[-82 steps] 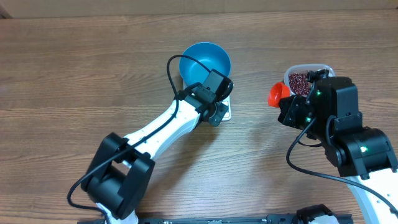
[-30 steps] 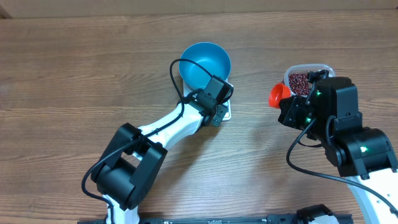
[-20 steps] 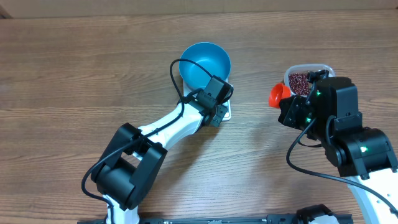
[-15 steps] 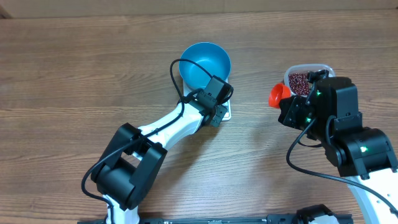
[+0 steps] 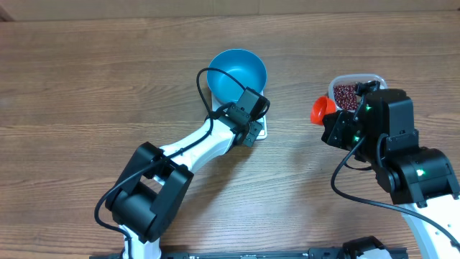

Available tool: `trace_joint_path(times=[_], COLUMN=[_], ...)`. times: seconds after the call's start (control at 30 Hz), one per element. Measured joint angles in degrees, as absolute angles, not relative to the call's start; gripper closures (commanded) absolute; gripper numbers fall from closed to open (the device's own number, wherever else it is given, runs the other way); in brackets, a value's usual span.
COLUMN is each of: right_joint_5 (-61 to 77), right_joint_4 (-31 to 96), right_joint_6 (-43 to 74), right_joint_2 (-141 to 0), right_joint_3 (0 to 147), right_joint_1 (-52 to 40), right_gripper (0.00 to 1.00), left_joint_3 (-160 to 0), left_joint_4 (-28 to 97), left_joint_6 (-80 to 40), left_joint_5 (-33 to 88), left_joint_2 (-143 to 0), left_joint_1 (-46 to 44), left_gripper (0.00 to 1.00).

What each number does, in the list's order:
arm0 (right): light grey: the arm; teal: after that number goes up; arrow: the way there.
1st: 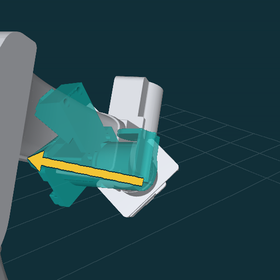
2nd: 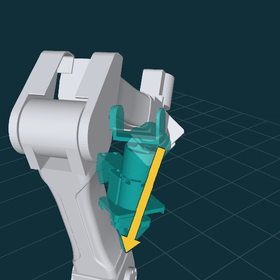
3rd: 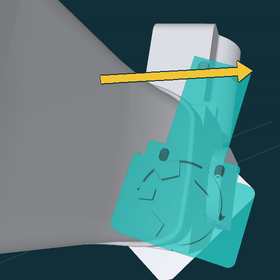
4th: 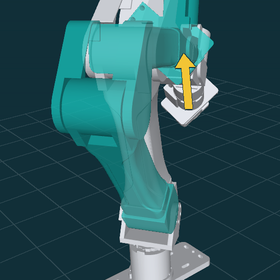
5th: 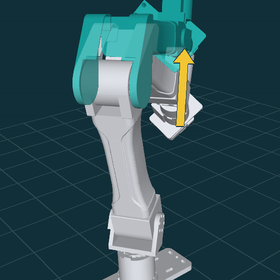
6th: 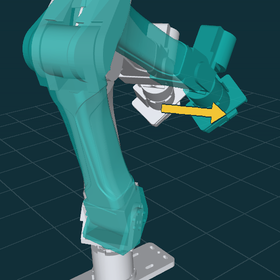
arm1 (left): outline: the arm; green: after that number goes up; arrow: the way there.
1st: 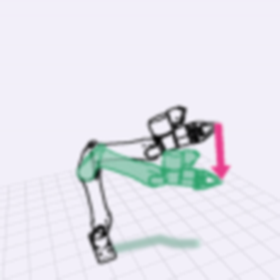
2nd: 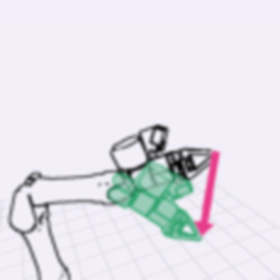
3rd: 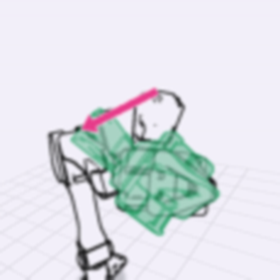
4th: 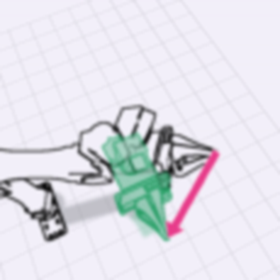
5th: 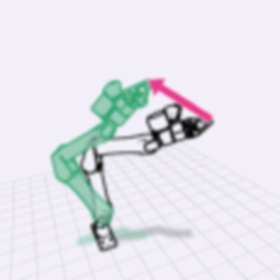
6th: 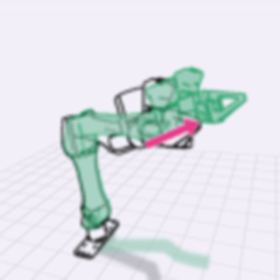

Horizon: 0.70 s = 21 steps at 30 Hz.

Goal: Scoop item into bowl and weigh 150g on scale

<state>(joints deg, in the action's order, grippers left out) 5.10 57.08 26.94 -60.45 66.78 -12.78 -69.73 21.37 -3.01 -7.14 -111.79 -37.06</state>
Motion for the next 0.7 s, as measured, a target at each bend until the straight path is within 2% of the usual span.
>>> trace_joint_path(times=[0.33, 0.47, 0.7], right_joint_5=[5.1, 5.1, 5.1], right_joint_4=[57.1, 57.1, 57.1], right_joint_6=[26.9, 26.9, 26.9], right_joint_2=[-60.4, -60.4, -60.4], right_joint_3=[66.8, 66.8, 66.8], right_joint_1=[-12.8, -12.8, -12.8], right_gripper=[0.96, 0.96, 0.96], left_joint_3=[-70.5, -71.9, -75.6], left_joint_4=[21.8, 27.1, 32.4], left_joint_6=[-3.0, -3.0, -3.0], left_joint_5=[-7.1, -4.9, 2.2], left_joint_2=[-112.2, -111.3, -99.8], left_joint_1=[-37.1, -37.1, -37.1], left_gripper=[0.96, 0.96, 0.96])
